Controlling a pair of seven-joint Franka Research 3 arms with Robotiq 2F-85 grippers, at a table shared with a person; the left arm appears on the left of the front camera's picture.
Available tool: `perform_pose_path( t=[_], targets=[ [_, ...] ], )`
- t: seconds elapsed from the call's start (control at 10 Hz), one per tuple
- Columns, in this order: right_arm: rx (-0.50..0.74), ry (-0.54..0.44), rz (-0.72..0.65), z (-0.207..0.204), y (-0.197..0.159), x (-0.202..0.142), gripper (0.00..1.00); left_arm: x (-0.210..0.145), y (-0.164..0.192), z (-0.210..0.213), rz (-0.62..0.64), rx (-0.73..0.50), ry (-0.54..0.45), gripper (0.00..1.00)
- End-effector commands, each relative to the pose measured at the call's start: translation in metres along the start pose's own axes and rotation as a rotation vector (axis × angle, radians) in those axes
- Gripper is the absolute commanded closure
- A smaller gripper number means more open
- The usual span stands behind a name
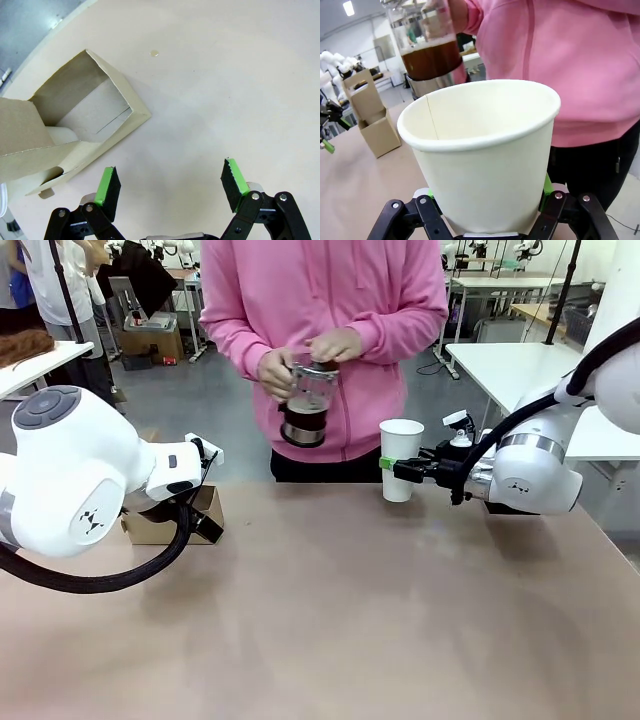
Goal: Pour a drink into a cup and package it in a carrier.
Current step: When a person places the Paper Cup Lid on the 600 ml Paper Cup , lift the 600 ml Paper Cup.
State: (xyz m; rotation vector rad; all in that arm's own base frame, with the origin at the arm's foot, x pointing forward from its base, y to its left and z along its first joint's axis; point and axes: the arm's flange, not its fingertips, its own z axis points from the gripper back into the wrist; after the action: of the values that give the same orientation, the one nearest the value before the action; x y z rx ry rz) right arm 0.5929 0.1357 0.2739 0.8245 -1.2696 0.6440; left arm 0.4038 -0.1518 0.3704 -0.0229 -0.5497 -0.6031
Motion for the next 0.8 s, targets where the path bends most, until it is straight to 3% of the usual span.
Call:
perform_pose_path(
  t=[0.0, 0.7],
  targets=[
    [0.004, -0.009, -0.001, 0.0006, 0.0002, 0.0, 0.19, -0.0002, -0.0001, 0.0004, 0.0, -0.002, -0.001, 0.0],
    [0.004, -0.009, -0.001, 0.0006, 0.0002, 0.0, 0.19, -0.0002, -0.0001, 0.0004, 0.0, -0.002, -0.001, 0.0]
  ],
)
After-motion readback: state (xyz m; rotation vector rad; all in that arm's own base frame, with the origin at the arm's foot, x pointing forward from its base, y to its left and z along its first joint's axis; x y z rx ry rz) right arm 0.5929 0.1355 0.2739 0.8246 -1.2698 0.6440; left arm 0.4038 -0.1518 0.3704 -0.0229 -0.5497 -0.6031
